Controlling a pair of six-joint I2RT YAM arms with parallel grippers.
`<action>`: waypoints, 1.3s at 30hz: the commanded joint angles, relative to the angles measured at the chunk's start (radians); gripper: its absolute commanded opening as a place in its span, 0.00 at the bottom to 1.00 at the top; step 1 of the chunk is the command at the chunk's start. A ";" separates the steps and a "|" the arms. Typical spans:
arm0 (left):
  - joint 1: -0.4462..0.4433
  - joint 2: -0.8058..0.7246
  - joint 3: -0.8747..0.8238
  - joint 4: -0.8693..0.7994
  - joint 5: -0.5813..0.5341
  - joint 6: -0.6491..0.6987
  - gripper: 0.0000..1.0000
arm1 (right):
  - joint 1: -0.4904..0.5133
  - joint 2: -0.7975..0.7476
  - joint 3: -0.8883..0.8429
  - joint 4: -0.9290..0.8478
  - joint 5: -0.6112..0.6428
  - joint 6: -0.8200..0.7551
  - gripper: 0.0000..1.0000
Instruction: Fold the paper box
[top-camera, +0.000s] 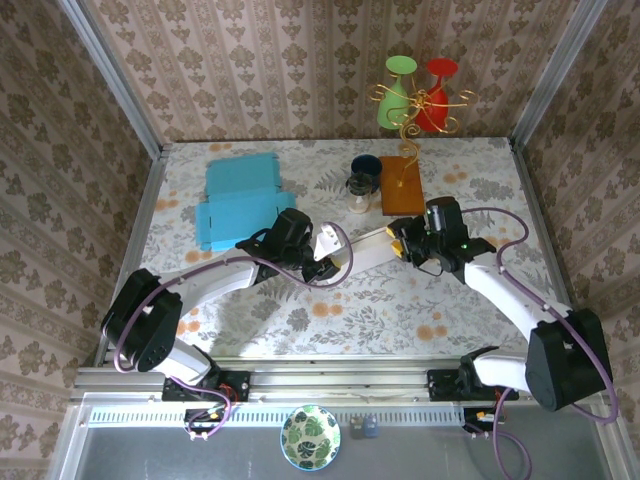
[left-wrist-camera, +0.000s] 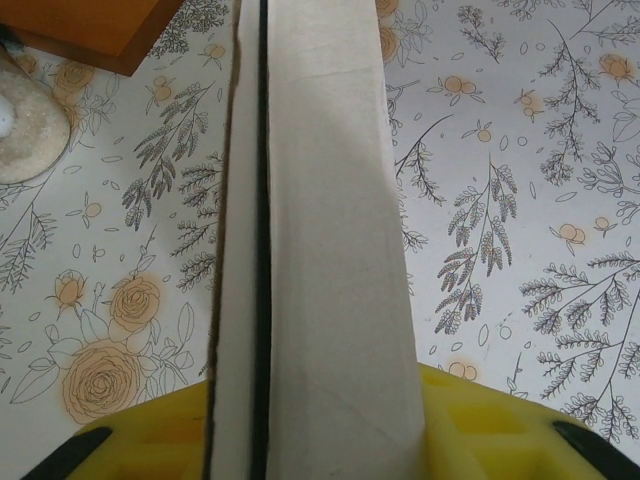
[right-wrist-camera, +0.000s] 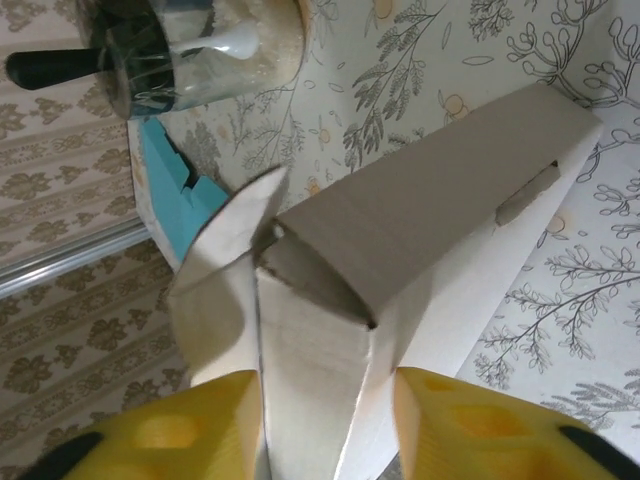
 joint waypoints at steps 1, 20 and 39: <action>0.008 0.010 0.023 -0.044 0.009 -0.002 0.39 | 0.008 0.034 0.008 -0.001 0.028 0.000 0.35; 0.018 0.008 0.029 -0.041 0.035 0.020 0.32 | 0.010 0.066 0.067 -0.163 0.026 -0.043 0.22; 0.137 -0.076 0.053 -0.330 0.299 0.263 0.30 | -0.124 -0.081 0.296 -0.459 -0.155 -1.126 0.43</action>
